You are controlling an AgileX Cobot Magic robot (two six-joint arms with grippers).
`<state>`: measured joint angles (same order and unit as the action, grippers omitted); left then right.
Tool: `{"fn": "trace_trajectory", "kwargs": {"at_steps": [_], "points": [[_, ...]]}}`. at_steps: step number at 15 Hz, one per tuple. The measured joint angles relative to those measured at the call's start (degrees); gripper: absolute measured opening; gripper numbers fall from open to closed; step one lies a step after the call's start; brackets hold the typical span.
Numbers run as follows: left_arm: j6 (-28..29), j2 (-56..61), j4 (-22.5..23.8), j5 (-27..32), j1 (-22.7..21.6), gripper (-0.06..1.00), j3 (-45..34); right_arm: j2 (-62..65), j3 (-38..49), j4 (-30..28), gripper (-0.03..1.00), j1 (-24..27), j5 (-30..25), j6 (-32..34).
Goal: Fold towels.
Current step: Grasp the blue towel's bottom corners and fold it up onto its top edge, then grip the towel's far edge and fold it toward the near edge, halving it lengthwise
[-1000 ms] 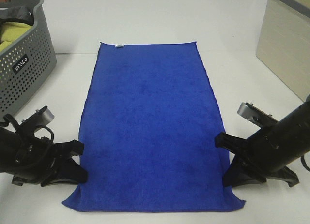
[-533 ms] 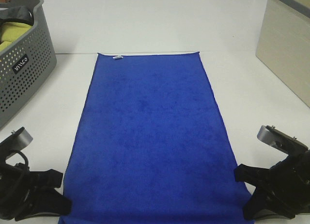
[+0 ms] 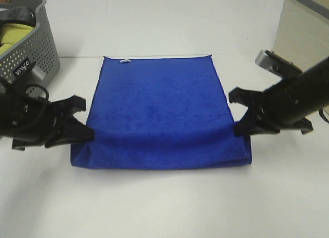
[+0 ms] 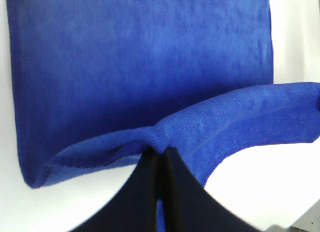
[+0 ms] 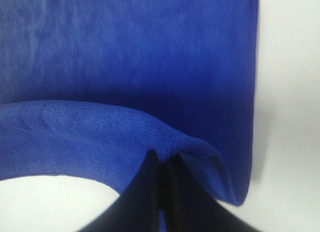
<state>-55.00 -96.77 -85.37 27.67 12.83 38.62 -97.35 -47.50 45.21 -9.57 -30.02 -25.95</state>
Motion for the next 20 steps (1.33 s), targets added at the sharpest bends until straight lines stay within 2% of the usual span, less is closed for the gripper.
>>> {"fn": "trace_trajectory", "kwargs": {"at_steps": [1, 2, 3, 4, 5, 7, 9, 10, 11, 12, 13, 14, 17, 19, 20], "points": [[3.72, -2.12, 3.21, -0.29, -0.06, 0.01, 4.47, -3.32, -6.13, -2.81, 0.00, 0.00, -1.26, 2.41], [8.59, -5.16, 8.65, -0.86, -0.06, 0.01, 10.66, -6.36, -12.83, -5.50, 0.00, 0.00, -2.92, 4.35], [12.38, -7.16, 12.89, -1.15, -0.06, 0.01, 15.70, -11.40, -22.63, -10.08, 0.00, 0.00, -6.42, 7.56], [14.44, -7.96, 14.67, -1.49, -0.11, 0.01, 18.28, -12.83, -25.38, -11.29, 0.00, 0.00, -7.39, 8.42], [20.23, -11.23, 20.80, -2.69, -0.63, 0.01, 25.73, -18.28, -35.58, -15.01, 0.00, 0.00, -10.66, 10.89], [25.95, -17.25, 26.70, -2.98, -2.46, 0.01, 35.75, -24.64, -47.21, -17.93, 0.00, 0.46, -13.87, 13.41], [28.07, -23.43, 28.88, -2.75, -3.61, 0.01, 45.38, -29.68, -56.49, -18.22, 0.00, 1.20, -15.81, 13.98], [28.19, -26.87, 29.51, -2.69, -3.61, 0.01, 49.56, -34.78, -65.03, -18.39, 0.00, 1.95, -16.84, 14.32], [28.19, -26.87, 29.51, -2.69, -3.61, 0.01, 49.56, -34.78, -65.03, -18.39, 0.00, 1.95, -16.84, 14.32], [28.25, -29.91, 29.74, -2.69, -3.61, 0.01, 53.69, -38.10, -70.36, -18.45, 0.00, 2.29, -17.53, 14.38], [28.30, -35.87, 29.97, -3.55, -3.61, 0.01, 61.88, -45.26, -80.16, -18.79, 0.00, 2.64, -17.76, 14.32], [28.30, -35.87, 29.97, -3.55, -3.61, 0.01, 61.88, -45.26, -80.16, -18.79, 0.00, 2.64, -17.76, 14.32], [28.30, -42.91, 30.02, -5.33, -3.61, 0.01, 70.13, -53.06, -88.58, -18.91, 0.00, 2.64, -17.70, 14.32], [28.30, -45.21, 30.19, -7.22, -3.61, 0.05, 72.31, -56.09, -89.27, -19.82, 0.00, 2.64, -16.10, 14.32], [28.30, -45.66, 30.25, -7.73, -3.61, 0.13, 72.48, -56.55, -89.27, -20.00, 0.02, 2.64, -15.53, 14.32]]}}
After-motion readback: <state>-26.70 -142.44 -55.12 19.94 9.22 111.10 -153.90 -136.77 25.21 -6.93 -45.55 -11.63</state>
